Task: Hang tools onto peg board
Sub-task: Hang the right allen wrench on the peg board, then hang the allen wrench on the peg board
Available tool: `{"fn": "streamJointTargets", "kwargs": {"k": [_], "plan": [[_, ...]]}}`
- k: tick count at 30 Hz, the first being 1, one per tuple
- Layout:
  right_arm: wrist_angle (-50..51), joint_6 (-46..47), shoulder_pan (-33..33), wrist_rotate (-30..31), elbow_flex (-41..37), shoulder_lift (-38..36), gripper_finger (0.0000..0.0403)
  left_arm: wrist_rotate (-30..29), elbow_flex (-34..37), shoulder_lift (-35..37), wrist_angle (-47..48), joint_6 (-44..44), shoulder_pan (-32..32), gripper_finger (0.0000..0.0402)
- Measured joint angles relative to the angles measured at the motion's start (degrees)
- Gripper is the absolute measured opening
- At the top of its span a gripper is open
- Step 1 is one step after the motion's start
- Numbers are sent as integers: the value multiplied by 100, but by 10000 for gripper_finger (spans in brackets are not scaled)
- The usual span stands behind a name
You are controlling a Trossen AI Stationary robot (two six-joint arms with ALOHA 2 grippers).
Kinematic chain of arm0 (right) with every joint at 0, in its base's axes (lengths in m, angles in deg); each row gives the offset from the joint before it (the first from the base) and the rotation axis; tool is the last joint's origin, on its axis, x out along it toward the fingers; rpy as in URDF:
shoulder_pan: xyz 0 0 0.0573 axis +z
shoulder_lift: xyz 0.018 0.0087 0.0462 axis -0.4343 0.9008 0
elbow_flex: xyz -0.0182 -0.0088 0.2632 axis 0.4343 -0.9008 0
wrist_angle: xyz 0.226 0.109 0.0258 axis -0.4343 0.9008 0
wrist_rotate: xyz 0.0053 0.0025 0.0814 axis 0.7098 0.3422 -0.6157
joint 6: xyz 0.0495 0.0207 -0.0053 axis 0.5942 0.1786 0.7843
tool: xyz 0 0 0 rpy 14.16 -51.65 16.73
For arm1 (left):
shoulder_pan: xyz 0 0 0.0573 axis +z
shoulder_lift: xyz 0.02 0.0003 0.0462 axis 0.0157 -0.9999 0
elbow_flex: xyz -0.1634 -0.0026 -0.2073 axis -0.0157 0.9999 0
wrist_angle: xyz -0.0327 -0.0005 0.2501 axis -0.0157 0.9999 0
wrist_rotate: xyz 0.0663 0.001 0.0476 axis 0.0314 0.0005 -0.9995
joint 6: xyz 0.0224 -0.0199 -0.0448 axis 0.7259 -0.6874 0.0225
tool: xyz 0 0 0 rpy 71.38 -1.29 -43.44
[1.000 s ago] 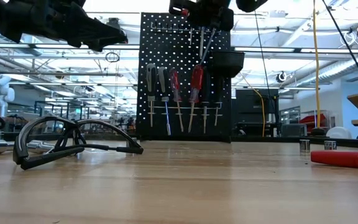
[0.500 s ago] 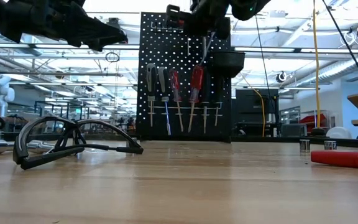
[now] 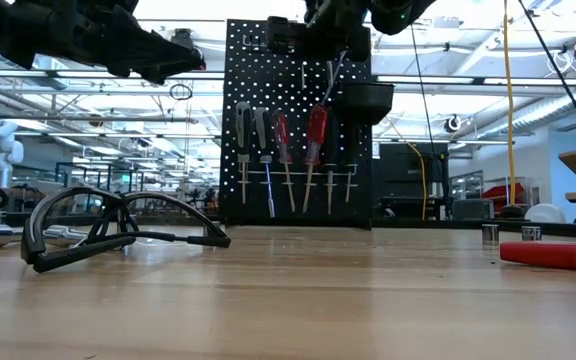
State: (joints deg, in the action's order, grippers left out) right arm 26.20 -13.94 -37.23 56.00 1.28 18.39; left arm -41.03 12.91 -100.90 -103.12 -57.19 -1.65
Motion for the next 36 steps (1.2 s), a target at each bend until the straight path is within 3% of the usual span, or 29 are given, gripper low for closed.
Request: {"fn": "streamJointTargets", "kwargs": {"k": [7, 19, 29, 36], "plan": [[-76, -516, 102, 805, 0, -10, 122, 0, 0, 0, 148, 118, 0, 154], [-114, -688, 339, 732, 0, -55, 246, 1, 0, 1, 136, 134, 0, 154], [92, -976, 509, 804, 0, -59, 265, 1, 0, 1, 137, 109, 0, 154], [20, -1629, 1216, 1486, -2, -240, 265, 105, 0, 1, 224, 118, 0, 154]]}}
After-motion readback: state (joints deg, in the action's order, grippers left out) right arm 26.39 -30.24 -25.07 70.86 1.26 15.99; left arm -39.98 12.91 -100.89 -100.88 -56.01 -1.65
